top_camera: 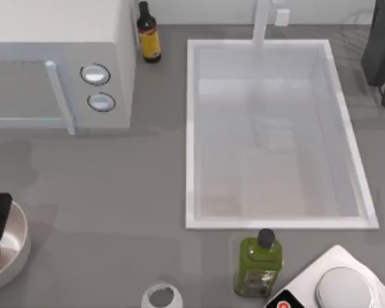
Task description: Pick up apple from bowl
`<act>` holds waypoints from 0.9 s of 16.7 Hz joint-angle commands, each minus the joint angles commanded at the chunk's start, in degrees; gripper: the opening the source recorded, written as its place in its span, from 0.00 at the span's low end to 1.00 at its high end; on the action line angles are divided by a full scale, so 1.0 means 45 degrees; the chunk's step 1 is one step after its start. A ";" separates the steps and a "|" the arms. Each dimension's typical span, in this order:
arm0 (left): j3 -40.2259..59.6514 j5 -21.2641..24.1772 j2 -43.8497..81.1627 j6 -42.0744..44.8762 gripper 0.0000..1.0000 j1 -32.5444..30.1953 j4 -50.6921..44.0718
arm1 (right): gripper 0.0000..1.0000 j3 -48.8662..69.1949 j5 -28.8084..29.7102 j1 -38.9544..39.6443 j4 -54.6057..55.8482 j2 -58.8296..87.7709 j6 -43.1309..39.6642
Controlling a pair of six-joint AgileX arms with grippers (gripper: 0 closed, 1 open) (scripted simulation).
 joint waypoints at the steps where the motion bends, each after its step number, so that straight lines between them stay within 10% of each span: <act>1: -0.0193 0.0000 0.0158 0.0006 1.00 0.0006 0.0292 | 1.00 0.0000 0.0000 0.0000 0.0000 0.0000 0.0000; 15: -0.3276 -0.0003 0.2825 0.0106 1.00 0.0109 0.6129 | 1.00 0.0000 0.0000 0.0000 0.0000 0.0000 0.0000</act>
